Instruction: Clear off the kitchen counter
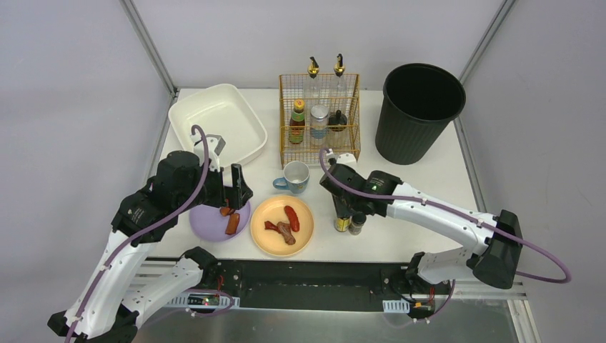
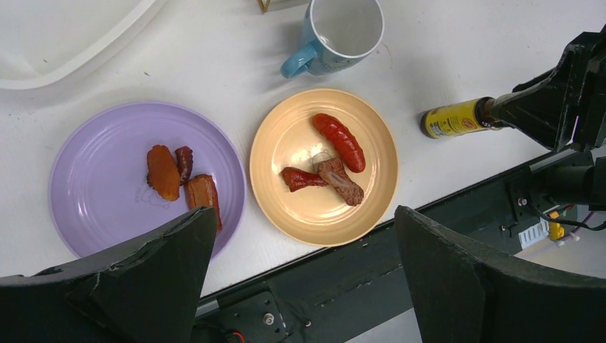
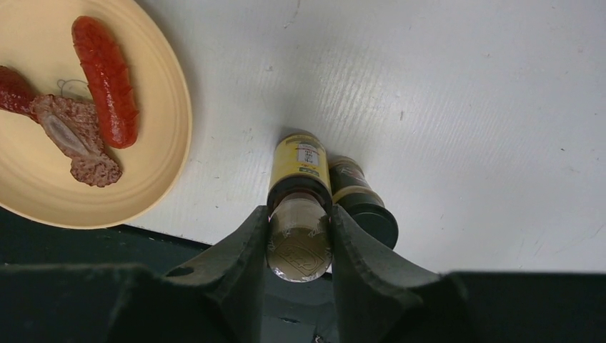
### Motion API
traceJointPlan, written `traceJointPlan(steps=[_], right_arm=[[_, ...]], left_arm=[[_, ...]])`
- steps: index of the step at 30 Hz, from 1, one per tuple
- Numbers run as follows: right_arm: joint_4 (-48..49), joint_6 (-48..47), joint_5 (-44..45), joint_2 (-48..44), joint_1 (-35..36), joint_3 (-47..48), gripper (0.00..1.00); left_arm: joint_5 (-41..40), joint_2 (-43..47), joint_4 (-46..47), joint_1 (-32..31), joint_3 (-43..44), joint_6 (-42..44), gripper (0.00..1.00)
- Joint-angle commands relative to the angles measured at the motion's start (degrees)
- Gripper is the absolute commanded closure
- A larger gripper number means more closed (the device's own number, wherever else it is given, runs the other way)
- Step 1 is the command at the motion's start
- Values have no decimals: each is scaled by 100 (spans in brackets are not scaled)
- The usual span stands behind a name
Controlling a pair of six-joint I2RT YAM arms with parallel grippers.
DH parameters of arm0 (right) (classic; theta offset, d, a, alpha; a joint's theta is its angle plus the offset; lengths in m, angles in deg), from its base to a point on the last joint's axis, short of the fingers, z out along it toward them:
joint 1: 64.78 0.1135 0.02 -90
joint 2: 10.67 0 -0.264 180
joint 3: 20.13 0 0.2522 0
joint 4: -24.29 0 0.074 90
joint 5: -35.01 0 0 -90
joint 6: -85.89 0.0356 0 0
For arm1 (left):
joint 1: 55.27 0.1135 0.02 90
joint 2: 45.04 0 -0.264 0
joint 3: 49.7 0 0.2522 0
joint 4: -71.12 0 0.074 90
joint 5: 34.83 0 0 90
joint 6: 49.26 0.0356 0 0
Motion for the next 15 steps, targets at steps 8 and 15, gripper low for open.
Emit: traceJointPlan(steps=[8,15], right_arm=[[-193,-202,406,-126,32,1148,100],[-564,-710,885,390,19,2355,100]], left_arm=[[-63,-94,-43,-9,103,65,0],[-103,-68,-39,-7,50,83,0]])
